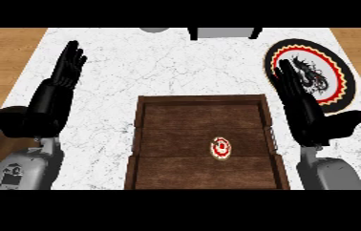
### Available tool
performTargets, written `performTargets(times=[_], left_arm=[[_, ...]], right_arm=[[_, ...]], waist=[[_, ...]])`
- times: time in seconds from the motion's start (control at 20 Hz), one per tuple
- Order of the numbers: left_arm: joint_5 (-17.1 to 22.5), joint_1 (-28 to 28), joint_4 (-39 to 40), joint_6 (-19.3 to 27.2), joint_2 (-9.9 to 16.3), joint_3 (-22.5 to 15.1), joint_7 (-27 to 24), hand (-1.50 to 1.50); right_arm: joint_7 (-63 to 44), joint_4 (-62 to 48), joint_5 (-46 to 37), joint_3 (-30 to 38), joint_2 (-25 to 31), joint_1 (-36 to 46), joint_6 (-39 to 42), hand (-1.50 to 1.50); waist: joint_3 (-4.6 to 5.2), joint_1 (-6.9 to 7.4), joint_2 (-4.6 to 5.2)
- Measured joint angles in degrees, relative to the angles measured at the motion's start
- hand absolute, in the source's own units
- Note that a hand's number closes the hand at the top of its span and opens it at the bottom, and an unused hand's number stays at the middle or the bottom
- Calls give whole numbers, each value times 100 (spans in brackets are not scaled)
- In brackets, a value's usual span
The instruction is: Pick the cupcake from the tray and place it in the plate
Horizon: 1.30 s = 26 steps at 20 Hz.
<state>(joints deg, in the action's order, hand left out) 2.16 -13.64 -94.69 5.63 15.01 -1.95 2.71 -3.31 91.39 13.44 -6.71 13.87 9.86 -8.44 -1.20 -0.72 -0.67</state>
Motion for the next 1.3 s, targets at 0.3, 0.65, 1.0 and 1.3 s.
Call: performTargets(times=[0.3,0.65,1.0,1.3], left_arm=[[169,929,501,49,-227,-49,614,0],[480,1502,903,-30,-591,-188,981,0],[535,1556,1179,-163,-744,-236,944,0],[500,1494,1213,-179,-780,-291,1019,0]], right_arm=[[-54,708,-402,604,466,0,-577,150],[-216,1031,-2073,1042,747,-903,-2233,-150],[-416,2827,-3067,440,290,-2511,-2698,-150],[-1697,3597,-3885,-24,953,-3231,-1768,-150]], waist=[[109,-66,29],[149,-192,39],[131,-56,46],[142,10,66]])
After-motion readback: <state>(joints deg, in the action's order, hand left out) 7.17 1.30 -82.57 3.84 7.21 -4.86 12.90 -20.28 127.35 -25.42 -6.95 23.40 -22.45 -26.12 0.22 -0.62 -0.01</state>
